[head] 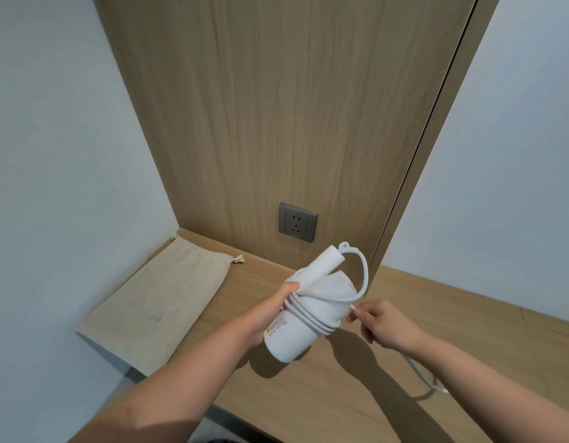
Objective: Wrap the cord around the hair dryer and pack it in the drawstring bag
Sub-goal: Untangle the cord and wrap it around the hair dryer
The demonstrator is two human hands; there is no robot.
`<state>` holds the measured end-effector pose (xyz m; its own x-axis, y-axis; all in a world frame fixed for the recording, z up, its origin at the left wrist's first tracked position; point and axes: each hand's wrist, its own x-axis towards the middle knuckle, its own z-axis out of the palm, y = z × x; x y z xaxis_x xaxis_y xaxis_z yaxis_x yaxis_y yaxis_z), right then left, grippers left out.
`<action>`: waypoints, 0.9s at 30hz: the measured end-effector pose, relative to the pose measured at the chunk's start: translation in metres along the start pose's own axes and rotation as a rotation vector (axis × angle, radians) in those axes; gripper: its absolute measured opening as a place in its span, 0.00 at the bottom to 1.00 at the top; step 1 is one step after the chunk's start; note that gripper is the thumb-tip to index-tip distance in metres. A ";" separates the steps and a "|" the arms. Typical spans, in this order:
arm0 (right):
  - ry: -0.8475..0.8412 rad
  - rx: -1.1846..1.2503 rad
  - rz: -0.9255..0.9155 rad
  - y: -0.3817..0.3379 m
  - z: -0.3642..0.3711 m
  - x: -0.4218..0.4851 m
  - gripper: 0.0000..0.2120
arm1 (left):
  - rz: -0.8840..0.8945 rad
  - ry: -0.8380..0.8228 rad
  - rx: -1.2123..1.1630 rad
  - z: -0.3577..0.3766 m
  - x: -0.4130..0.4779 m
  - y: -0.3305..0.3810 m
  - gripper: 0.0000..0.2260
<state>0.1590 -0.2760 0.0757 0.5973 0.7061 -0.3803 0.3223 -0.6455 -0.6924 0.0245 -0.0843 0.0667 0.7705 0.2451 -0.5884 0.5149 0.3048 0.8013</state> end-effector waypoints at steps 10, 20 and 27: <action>-0.105 -0.630 -0.003 -0.029 0.008 -0.024 0.11 | -0.117 0.050 -0.078 0.008 0.014 -0.013 0.22; -0.071 -0.732 -0.027 -0.049 0.008 -0.024 0.13 | -0.158 0.089 -0.215 0.005 0.025 -0.017 0.24; -0.071 -0.851 -0.062 -0.067 0.003 -0.023 0.08 | -0.151 0.174 -0.191 0.011 0.034 -0.013 0.24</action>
<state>0.1216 -0.2476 0.1293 0.5222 0.7455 -0.4141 0.8113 -0.5839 -0.0282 0.0477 -0.0900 0.0373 0.6061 0.3332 -0.7223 0.5258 0.5136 0.6781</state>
